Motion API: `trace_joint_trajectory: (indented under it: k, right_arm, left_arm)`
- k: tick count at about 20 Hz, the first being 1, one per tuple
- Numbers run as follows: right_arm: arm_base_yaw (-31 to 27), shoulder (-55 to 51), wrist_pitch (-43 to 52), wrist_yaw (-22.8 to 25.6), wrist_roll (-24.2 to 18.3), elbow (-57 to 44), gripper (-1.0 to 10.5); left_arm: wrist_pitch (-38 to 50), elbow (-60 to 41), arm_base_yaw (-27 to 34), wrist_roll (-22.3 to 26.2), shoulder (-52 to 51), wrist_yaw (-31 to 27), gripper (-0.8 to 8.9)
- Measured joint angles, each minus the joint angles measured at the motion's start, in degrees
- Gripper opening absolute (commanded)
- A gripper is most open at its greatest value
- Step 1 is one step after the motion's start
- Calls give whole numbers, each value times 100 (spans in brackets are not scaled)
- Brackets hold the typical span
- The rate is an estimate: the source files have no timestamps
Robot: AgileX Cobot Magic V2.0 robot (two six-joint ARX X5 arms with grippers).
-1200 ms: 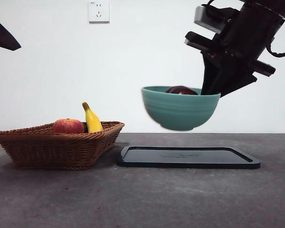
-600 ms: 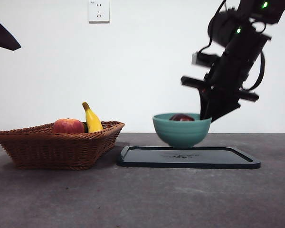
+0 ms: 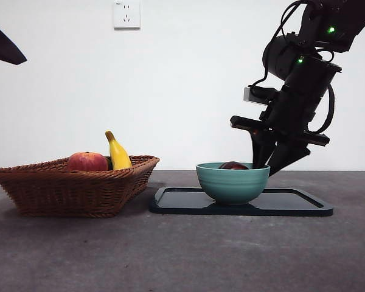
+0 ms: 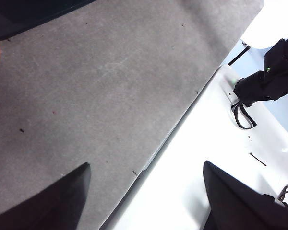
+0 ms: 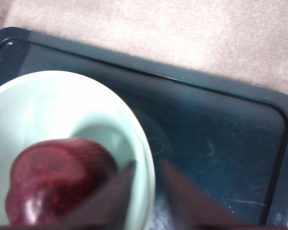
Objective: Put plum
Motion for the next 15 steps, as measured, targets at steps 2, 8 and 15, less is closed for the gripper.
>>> trace_joint_trajectory:
  k: [2, 8, 15]
  right_arm:
    - [0, -2, -50, 4, 2, 4, 197]
    - [-52, -1202, -396, 2, 2, 13, 197]
    - [-13, -3233, -1985, -459, -177, 26, 197]
  left_arm:
    - [0, 0, 0, 0, 0, 0, 371]
    - [0, 0, 0, 0, 0, 0, 371]
    - [0, 0, 0, 0, 0, 0, 371]
